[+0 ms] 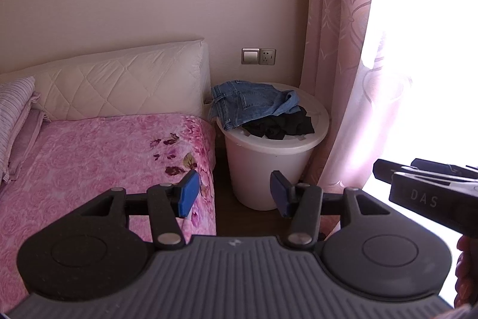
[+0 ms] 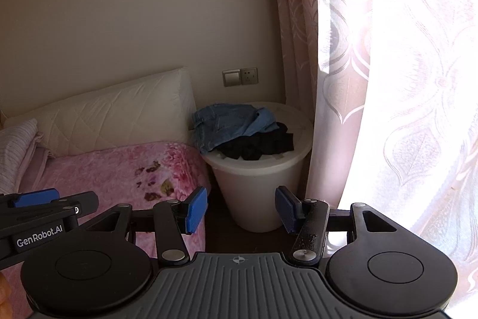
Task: Fold clothes
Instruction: 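Move both grippers toward the white hamper holding the blue jeans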
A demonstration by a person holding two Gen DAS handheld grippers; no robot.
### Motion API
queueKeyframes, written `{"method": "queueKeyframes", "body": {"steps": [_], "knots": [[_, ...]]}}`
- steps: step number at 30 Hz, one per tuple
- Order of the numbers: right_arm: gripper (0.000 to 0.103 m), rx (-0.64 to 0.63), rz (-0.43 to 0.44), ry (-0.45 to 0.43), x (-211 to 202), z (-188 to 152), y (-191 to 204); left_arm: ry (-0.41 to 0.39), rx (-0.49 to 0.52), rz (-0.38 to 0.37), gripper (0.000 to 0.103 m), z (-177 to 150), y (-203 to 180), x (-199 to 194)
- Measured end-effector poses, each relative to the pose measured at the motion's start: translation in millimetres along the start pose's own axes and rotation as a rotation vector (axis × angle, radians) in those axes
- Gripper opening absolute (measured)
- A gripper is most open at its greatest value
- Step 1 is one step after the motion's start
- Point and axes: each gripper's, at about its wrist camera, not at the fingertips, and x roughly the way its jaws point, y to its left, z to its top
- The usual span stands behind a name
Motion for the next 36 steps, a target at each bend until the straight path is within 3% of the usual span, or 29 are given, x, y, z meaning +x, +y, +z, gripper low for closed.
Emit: {"method": "queueKeyframes", "body": {"steps": [7, 12, 36], "knots": [[0.055, 0.007, -0.021, -0.006, 9.9, 4.3, 8.0, 0.04, -0.016, -0.039, 0.048, 6.6, 9.5, 28.5], [0.055, 0.016, -0.028, -0.006, 19.9, 7.0, 12.7, 0.015, 0.015, -0.034, 0.049, 8.0, 10.1, 54.6], [0.055, 0.018, -0.039, 0.003, 61.8, 3.2, 6.9, 0.022, -0.004, -0.064, 0.049, 21.2, 55.8, 76.4]]}}
